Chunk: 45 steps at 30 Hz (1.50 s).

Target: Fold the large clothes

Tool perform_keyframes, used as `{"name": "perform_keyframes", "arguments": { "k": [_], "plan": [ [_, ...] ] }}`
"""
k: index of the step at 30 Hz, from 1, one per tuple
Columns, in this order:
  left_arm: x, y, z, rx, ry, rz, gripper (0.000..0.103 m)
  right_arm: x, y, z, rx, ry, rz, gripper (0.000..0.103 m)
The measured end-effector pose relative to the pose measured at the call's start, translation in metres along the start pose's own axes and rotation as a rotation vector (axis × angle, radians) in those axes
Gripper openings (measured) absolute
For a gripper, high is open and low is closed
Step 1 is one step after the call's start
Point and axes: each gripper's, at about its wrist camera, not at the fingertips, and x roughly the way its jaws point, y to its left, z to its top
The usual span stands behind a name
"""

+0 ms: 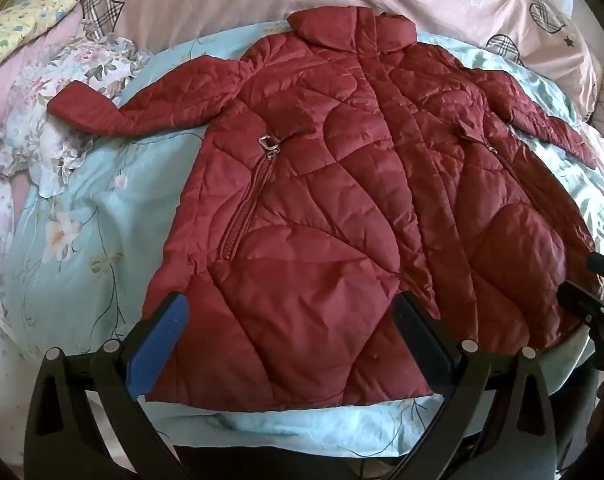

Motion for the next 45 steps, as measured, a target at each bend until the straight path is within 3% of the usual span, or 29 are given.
{"name": "perform_keyframes", "arguments": {
  "k": [45],
  "plan": [
    [0.011,-0.001,0.002,0.001,0.031,-0.012,0.103,-0.001,-0.011,0.008,0.023,-0.016,-0.003,0.099]
  ]
}}
